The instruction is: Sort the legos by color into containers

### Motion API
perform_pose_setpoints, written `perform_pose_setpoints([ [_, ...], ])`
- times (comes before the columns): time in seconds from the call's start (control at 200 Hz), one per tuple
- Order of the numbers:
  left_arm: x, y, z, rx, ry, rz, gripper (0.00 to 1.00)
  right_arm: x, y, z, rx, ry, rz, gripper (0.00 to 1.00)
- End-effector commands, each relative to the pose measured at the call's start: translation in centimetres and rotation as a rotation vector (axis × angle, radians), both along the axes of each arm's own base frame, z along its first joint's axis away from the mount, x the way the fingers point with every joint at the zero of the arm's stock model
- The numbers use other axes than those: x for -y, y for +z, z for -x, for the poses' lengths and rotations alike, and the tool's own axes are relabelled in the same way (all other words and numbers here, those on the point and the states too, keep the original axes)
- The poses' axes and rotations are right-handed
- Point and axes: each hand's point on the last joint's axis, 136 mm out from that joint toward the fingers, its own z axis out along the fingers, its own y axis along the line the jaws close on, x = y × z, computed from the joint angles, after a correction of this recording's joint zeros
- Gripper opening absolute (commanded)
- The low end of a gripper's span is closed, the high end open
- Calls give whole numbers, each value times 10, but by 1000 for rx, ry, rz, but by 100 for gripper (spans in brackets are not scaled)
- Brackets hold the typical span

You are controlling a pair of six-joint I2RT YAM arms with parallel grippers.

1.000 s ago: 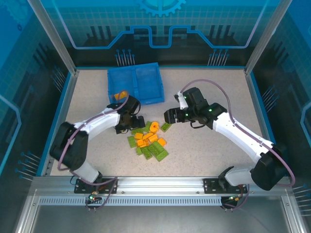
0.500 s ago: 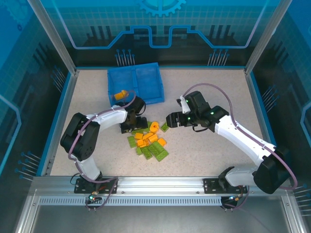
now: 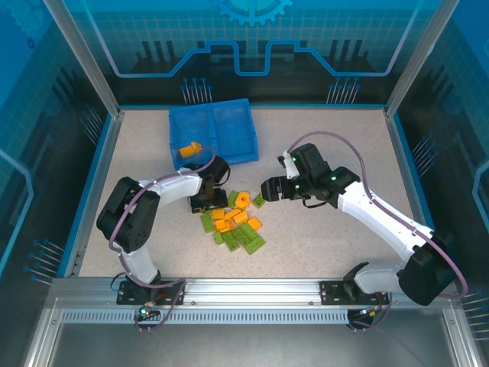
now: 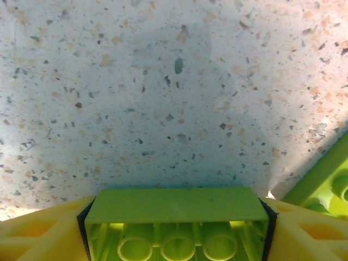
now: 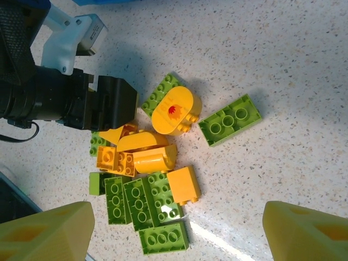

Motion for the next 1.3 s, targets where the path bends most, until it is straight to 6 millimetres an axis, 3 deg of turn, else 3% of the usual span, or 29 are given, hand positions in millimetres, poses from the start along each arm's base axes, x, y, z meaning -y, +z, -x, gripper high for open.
perform_pose_setpoints([
  [0.0, -16, -3, 11, -31, 18, -82, 69, -6, 3, 12, -29, 36, -11, 83],
  [0.15, -14, 25, 3, 45, 28, -52, 61, -8, 5, 11, -26, 36, -8, 83],
  [0.335, 11, 102, -30, 240, -39, 35, 59, -6, 15, 6, 15, 18, -6, 83],
  [0.465, 31, 147, -77, 369, -108, 29, 58, -4, 19, 3, 38, -1, -5, 83],
  [0.615, 46, 171, -147, 443, -129, -33, 58, -2, 23, 3, 50, -15, -10, 83],
  [0.76, 46, 166, -209, 459, -65, -19, 56, 3, 27, 7, 64, -26, -10, 83],
  [0.905, 48, 144, -249, 468, -41, -11, 55, 10, 31, 13, 81, -39, -10, 83],
  [1.016, 55, 122, -262, 449, -52, -2, 56, 15, 32, 16, 89, -50, -11, 83],
  [1.091, 57, 113, -266, 437, -51, 11, 64, 17, 32, 18, 90, -54, -16, 83],
  [1.296, 60, 121, -265, 445, -45, 39, 72, 17, 35, 20, 96, -58, -31, 83],
])
